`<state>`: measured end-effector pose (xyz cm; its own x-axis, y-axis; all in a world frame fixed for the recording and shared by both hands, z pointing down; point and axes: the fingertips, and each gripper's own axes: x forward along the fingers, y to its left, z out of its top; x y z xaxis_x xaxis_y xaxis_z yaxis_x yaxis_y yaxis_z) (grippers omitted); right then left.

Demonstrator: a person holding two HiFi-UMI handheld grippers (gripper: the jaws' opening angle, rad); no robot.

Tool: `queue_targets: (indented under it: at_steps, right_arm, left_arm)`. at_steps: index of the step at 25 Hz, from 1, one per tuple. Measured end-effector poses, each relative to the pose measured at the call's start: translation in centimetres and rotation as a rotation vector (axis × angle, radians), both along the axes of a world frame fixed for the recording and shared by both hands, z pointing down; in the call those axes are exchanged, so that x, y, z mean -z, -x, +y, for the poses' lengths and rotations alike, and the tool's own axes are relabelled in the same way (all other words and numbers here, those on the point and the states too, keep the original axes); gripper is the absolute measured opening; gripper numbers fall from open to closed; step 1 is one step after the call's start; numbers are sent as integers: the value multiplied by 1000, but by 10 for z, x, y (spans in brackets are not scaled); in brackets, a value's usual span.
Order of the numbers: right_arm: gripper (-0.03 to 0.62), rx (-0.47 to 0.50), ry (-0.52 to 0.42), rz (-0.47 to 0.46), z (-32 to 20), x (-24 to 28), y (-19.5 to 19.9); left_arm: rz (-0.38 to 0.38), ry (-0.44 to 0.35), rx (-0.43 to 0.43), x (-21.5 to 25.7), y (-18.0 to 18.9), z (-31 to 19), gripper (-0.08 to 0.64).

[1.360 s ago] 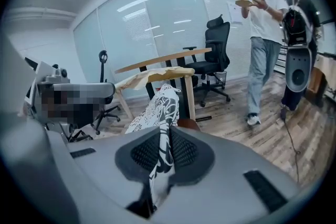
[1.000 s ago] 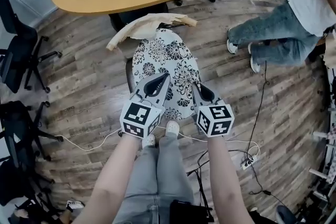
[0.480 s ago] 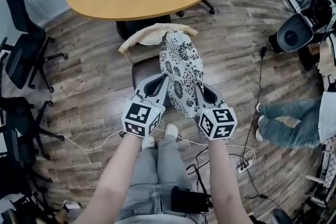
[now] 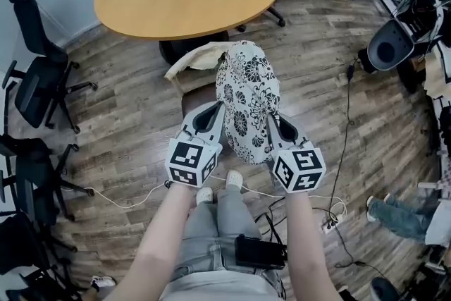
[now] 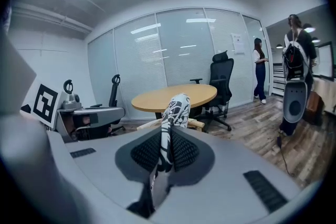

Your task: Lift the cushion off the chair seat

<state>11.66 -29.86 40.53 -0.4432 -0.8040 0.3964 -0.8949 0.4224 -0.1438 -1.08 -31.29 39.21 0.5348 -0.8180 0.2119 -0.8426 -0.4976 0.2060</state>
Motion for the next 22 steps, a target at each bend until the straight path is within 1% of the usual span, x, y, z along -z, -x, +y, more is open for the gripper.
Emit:
queue_targets:
  at_steps: [3, 9, 13, 16, 22]
  right_arm:
    - [41, 15, -26, 12, 2, 19, 2]
    - [41, 26, -61, 11, 6, 49, 8]
    - [41, 31, -86, -9, 7, 72, 8]
    - [41, 45, -114, -4, 9, 92, 10]
    - [41, 33, -200, -6, 10, 131, 3]
  left_arm:
    - [13, -1, 3, 14, -1, 2, 5]
    - [20, -41, 0, 47, -3, 6, 5]
    - [35, -79, 2, 72, -4, 8, 5]
    - [37, -106, 4, 90, -5, 12, 5]
    - [53, -169, 3, 126, -17, 15, 5]
